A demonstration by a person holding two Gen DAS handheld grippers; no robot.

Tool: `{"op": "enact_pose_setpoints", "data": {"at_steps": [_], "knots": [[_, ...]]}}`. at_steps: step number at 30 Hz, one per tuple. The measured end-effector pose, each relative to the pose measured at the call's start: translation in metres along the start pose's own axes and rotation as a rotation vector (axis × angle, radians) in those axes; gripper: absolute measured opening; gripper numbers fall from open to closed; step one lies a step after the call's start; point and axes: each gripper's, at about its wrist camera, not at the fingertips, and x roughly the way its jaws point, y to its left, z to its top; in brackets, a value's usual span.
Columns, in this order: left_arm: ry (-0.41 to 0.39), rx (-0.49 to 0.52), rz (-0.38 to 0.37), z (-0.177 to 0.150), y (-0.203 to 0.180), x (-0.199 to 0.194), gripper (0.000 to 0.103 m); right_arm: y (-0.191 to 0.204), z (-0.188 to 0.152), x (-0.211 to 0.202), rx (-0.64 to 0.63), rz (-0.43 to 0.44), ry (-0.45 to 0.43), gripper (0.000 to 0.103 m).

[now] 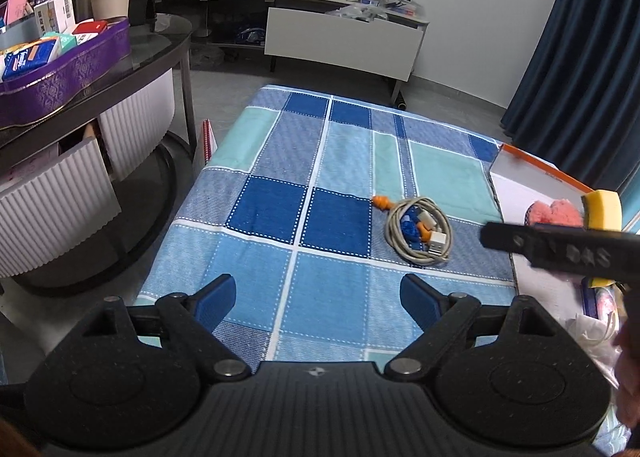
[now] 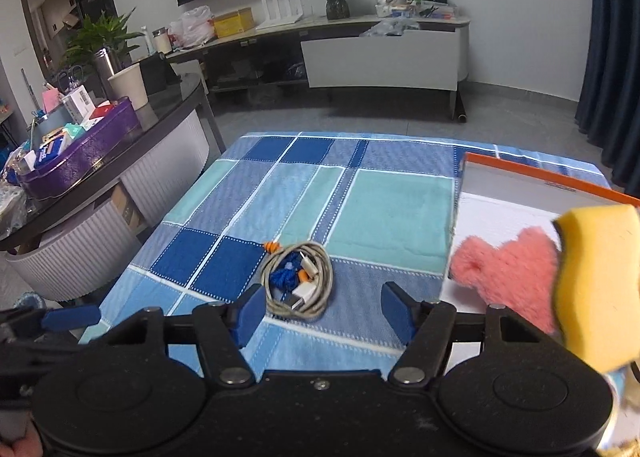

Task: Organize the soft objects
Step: 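Move right tool to the coiled white cable and close on it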

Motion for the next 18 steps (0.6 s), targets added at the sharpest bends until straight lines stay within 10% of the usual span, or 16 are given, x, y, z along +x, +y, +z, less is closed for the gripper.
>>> {"op": "enact_pose_setpoints", "data": {"at_steps": [18], "knots": [[0.032, -0.024, -0.019, 0.0, 0.017, 0.026, 0.094, 0.008, 0.02, 0.085, -0.137, -0.086, 0.1, 0.052]]}}
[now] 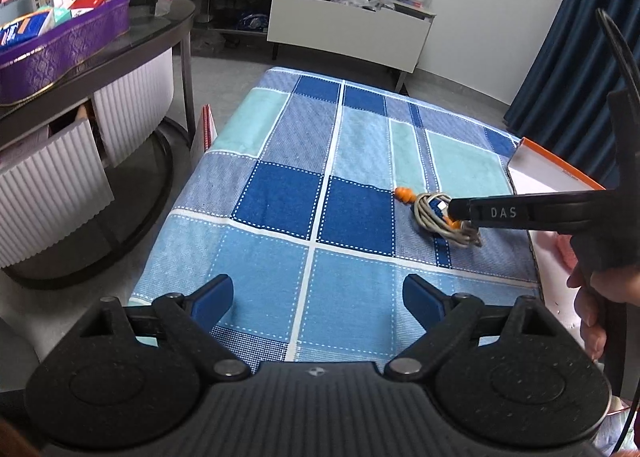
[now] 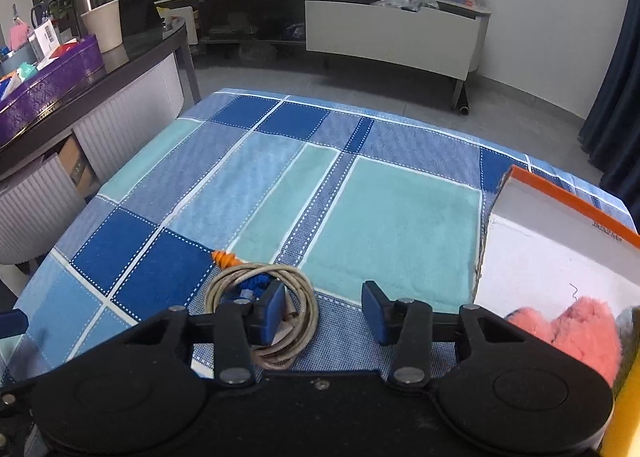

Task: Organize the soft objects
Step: 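Move right tool to the coiled white cable and close on it, then close left tool on blue-orange earplug cord and lift it while right tool holds cable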

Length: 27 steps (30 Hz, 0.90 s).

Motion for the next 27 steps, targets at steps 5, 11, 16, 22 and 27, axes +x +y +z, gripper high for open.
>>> {"op": "enact_pose_setpoints", "data": {"at_steps": [5, 11, 16, 22, 27], "knots": [[0.003, -0.008, -0.004, 0.0, 0.003, 0.002, 0.094, -0.001, 0.0, -0.01, 0.016, 0.052, -0.011, 0.051], [-0.005, -0.039, 0.014, 0.001, 0.01, 0.002, 0.095, 0.024, -0.02, -0.042, -0.07, 0.183, -0.086, 0.053], [-0.021, -0.038, 0.041, 0.001, 0.014, -0.005, 0.095, 0.051, -0.02, -0.026, -0.17, 0.205, -0.053, 0.037], [-0.016, -0.065, 0.052, 0.001, 0.022, -0.005, 0.095, 0.061, -0.022, -0.017, -0.225, 0.155, -0.034, 0.027], [-0.02, -0.058, 0.043, 0.001, 0.02, -0.008, 0.095, 0.05, -0.023, -0.014, -0.159, 0.154, -0.021, 0.009]]}}
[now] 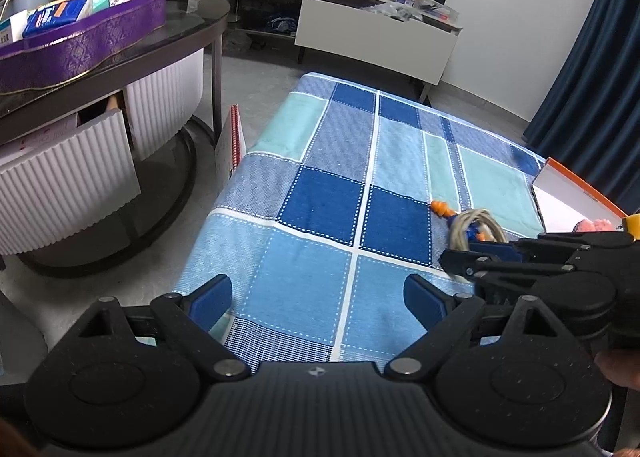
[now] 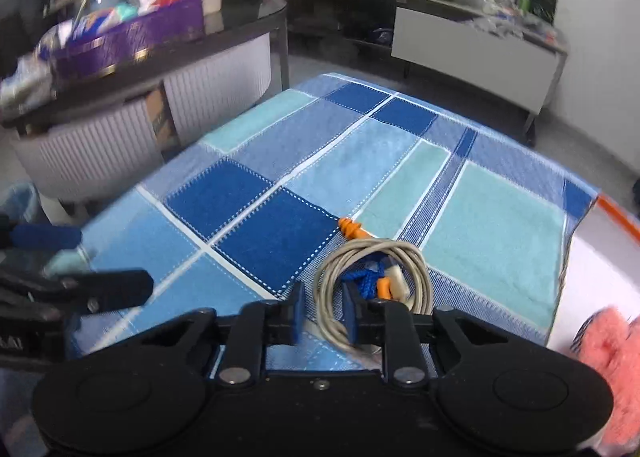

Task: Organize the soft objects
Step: 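Close left tool on blue-orange earplug cord and lift it while right tool holds cable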

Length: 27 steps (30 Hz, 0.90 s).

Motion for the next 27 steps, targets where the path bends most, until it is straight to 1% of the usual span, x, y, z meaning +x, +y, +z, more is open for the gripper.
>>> {"op": "enact_pose_setpoints", "data": {"at_steps": [2, 6, 8, 10, 12, 14, 15, 18, 21, 23, 27], "knots": [[0.001, 0.002, 0.001, 0.0, -0.001, 0.0, 0.095, 0.002, -0.001, -0.006, -0.007, -0.011, -0.026, 0.01], [0.0, 0.011, -0.004, -0.001, -0.004, -0.003, 0.095, 0.0, 0.0, -0.034, 0.004, 0.016, -0.096, 0.01], [-0.005, 0.017, -0.007, -0.001, -0.007, -0.004, 0.095, -0.009, 0.0, -0.054, 0.036, 0.04, -0.147, 0.01], [-0.006, 0.027, -0.014, -0.001, -0.011, -0.004, 0.095, -0.02, 0.0, -0.074, 0.081, 0.046, -0.193, 0.01], [0.002, 0.037, -0.027, -0.001, -0.016, -0.002, 0.095, -0.035, -0.001, -0.087, 0.144, 0.079, -0.21, 0.01], [0.0, 0.049, -0.033, 0.0, -0.022, 0.0, 0.095, -0.037, -0.004, -0.098, 0.115, -0.023, -0.22, 0.01], [-0.007, 0.058, -0.037, 0.002, -0.024, 0.002, 0.095, -0.038, -0.006, -0.103, 0.103, -0.047, -0.227, 0.01], [-0.014, 0.086, -0.037, 0.012, -0.031, 0.014, 0.093, -0.045, -0.013, -0.117, 0.141, -0.01, -0.25, 0.01], [-0.016, 0.097, -0.041, 0.026, -0.036, 0.027, 0.089, -0.045, -0.021, -0.125, 0.143, -0.02, -0.268, 0.01], [-0.021, 0.114, -0.078, 0.031, -0.042, 0.033, 0.089, -0.046, -0.026, -0.127, 0.158, -0.012, -0.274, 0.01], [-0.032, 0.199, -0.147, 0.03, -0.064, 0.045, 0.089, -0.053, -0.033, -0.131, 0.187, -0.024, -0.288, 0.01]]}}
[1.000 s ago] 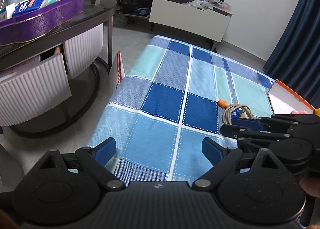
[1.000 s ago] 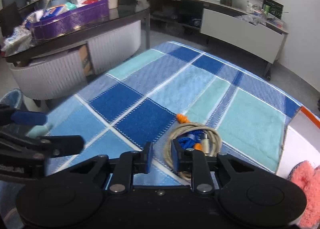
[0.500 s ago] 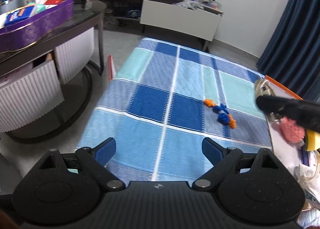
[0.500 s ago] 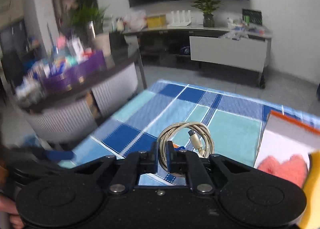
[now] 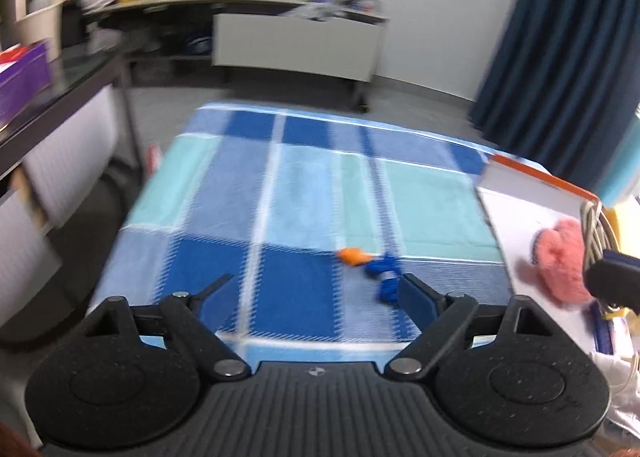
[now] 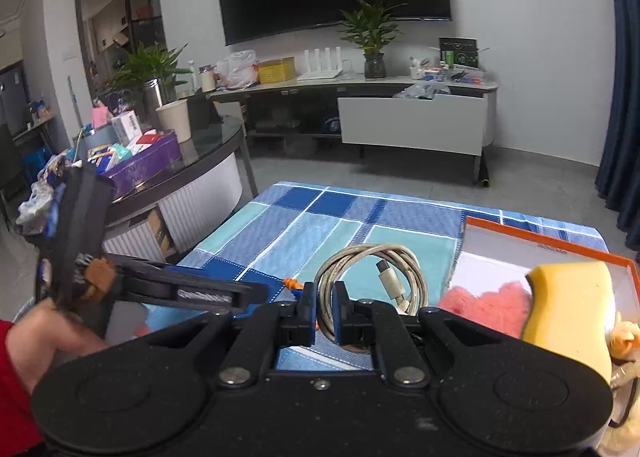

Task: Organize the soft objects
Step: 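Close left tool on blue-orange earplug cord and lift it while right tool holds cable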

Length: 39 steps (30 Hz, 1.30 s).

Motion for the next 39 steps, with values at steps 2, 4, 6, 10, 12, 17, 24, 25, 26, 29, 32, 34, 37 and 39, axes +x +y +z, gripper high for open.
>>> {"op": "enact_pose_setpoints", "data": {"at_steps": [2, 4, 6, 10, 12, 17, 24, 25, 26, 29, 32, 34, 37, 39], "knots": [[0.015, 0.035, -0.013, 0.0, -0.011, 0.008, 0.089, -0.005, -0.002, -0.003, 0.018, 0.0, -0.009, 0.01], [0.017, 0.067, -0.047, -0.001, -0.021, 0.015, 0.09, -0.008, -0.003, -0.004, 0.027, 0.004, -0.011, 0.01], [0.008, 0.126, -0.039, -0.001, -0.031, 0.022, 0.092, -0.01, -0.004, -0.005, 0.031, 0.003, -0.017, 0.01], [0.015, 0.243, -0.049, -0.003, -0.033, 0.039, 0.092, -0.014, -0.006, -0.011, 0.045, 0.011, -0.031, 0.01], [0.026, 0.292, -0.067, -0.003, -0.028, 0.046, 0.092, -0.018, -0.006, -0.014, 0.058, 0.016, -0.04, 0.01], [0.027, 0.344, -0.137, 0.003, -0.022, 0.054, 0.09, -0.024, -0.007, -0.015, 0.098, 0.017, -0.053, 0.01], [-0.006, 0.393, -0.191, -0.002, -0.031, 0.047, 0.047, -0.027, -0.006, -0.014, 0.112, 0.011, -0.06, 0.01], [-0.008, 0.385, -0.194, -0.003, -0.03, 0.046, 0.044, -0.027, -0.006, -0.015, 0.114, 0.01, -0.06, 0.01], [-0.009, 0.376, -0.196, -0.003, -0.03, 0.045, 0.037, -0.028, -0.006, -0.015, 0.115, 0.008, -0.062, 0.01], [-0.018, 0.341, -0.188, -0.006, -0.028, 0.039, 0.026, -0.029, -0.006, -0.017, 0.121, 0.002, -0.065, 0.01], [-0.026, 0.314, -0.182, -0.008, -0.029, 0.035, 0.021, -0.029, -0.005, -0.018, 0.118, -0.004, -0.068, 0.01], [-0.021, 0.305, -0.183, -0.009, -0.029, 0.033, 0.021, -0.027, -0.005, -0.019, 0.113, -0.001, -0.068, 0.01], [-0.008, 0.314, -0.161, -0.011, -0.032, 0.034, 0.033, -0.024, -0.004, -0.023, 0.112, 0.0, -0.075, 0.01], [-0.014, 0.334, -0.165, -0.014, -0.034, 0.034, 0.04, -0.024, -0.004, -0.026, 0.11, -0.002, -0.08, 0.01]]}}
